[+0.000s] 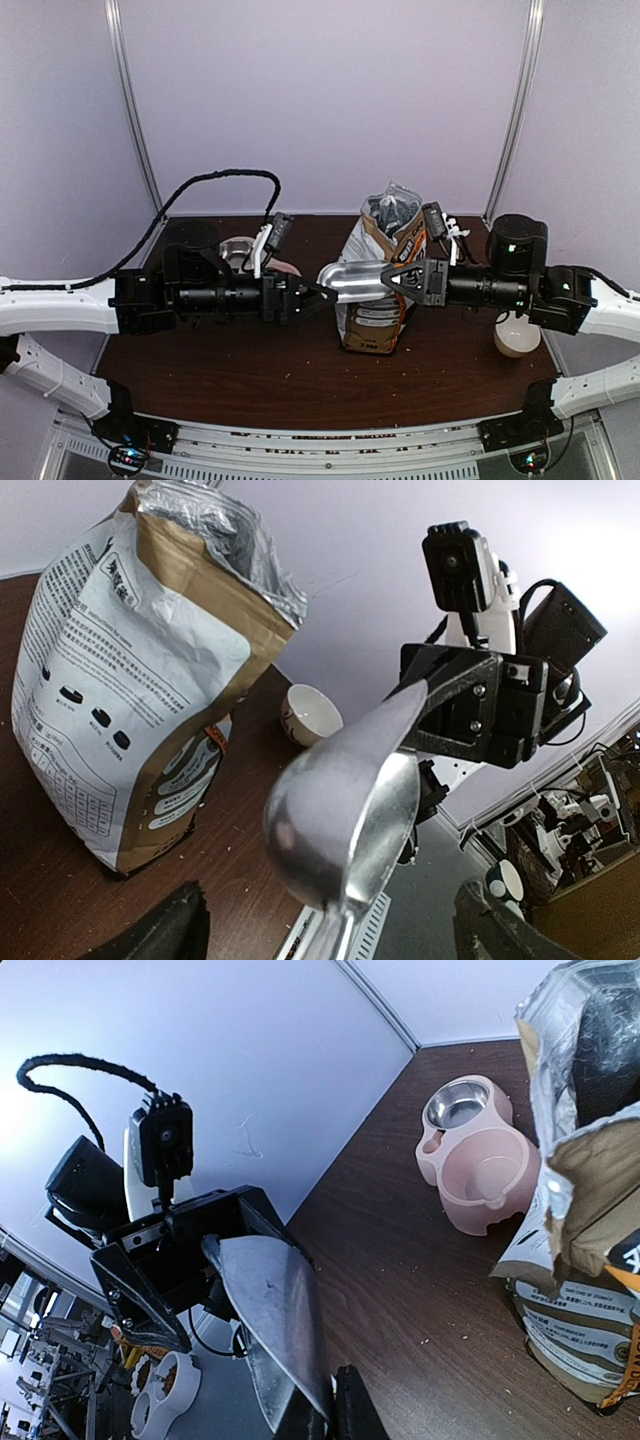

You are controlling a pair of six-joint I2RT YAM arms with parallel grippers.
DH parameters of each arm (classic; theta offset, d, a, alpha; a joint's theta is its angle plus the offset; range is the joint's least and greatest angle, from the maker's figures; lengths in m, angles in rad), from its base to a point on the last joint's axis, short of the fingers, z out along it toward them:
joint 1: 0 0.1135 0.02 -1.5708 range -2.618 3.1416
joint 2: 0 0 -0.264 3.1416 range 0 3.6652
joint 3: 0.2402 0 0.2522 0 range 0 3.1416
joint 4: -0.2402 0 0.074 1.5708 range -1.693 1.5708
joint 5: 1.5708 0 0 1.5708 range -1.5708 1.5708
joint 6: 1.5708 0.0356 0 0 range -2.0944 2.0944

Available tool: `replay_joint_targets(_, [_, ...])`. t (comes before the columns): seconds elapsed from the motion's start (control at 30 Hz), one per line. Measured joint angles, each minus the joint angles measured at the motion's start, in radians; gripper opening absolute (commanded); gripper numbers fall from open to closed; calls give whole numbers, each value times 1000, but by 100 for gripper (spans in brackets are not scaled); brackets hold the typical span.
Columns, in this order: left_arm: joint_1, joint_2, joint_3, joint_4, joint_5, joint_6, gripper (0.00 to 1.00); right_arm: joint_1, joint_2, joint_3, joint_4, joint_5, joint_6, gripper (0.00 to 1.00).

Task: Serve the pet food
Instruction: Pass from the right arm to the left

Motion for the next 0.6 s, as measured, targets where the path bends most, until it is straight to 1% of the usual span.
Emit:
replay_joint_targets(0.27, [10,14,-1,27,35,-35,87,9,32,6,-7,2,-9,0])
replay_joint_targets(0.43, [30,11,-47,142,74,-89,88,11,33,17,-34,8,-14,0])
replay_joint_targets(0.6, [42,11,-74,187,107,-128,87,16,34,43,-82,35,-29,0])
